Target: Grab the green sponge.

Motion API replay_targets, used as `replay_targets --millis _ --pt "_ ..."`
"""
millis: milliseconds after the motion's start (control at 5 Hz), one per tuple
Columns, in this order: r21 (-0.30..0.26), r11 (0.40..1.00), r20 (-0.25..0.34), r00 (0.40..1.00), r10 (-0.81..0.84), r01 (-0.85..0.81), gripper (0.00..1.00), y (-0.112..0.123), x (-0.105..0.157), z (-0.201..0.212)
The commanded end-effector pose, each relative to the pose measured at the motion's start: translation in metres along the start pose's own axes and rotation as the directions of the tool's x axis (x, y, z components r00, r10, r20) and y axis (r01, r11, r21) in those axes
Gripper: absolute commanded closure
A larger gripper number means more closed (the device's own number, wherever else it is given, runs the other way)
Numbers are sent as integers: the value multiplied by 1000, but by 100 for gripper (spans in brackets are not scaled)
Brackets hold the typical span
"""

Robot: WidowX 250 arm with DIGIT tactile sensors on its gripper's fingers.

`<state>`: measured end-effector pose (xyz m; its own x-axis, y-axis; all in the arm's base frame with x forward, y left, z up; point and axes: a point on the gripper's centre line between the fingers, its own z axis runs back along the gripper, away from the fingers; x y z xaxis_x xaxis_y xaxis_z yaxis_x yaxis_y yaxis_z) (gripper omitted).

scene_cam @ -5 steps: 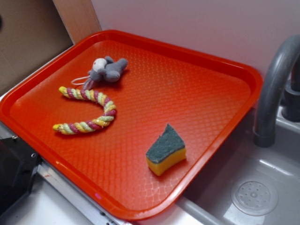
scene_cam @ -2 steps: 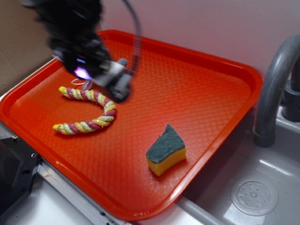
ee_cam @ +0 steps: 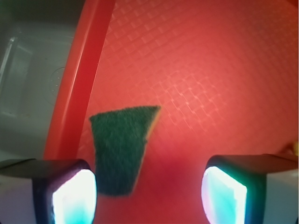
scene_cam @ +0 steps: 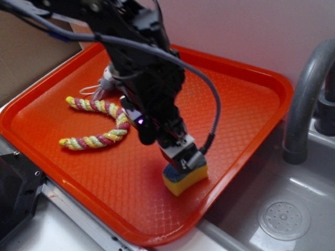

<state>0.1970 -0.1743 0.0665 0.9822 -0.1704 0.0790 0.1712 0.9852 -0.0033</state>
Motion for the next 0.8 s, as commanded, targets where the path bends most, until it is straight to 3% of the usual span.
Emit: replay_targets --millis 0,400,600 --pt "-32 997 -14 998 -65 65 0 -20 2 -19" --pt "-20 996 -50 995 -90 89 0 -24 -3 -37" --pt "-30 995 -41 995 -93 92 100 -24 -3 -37"
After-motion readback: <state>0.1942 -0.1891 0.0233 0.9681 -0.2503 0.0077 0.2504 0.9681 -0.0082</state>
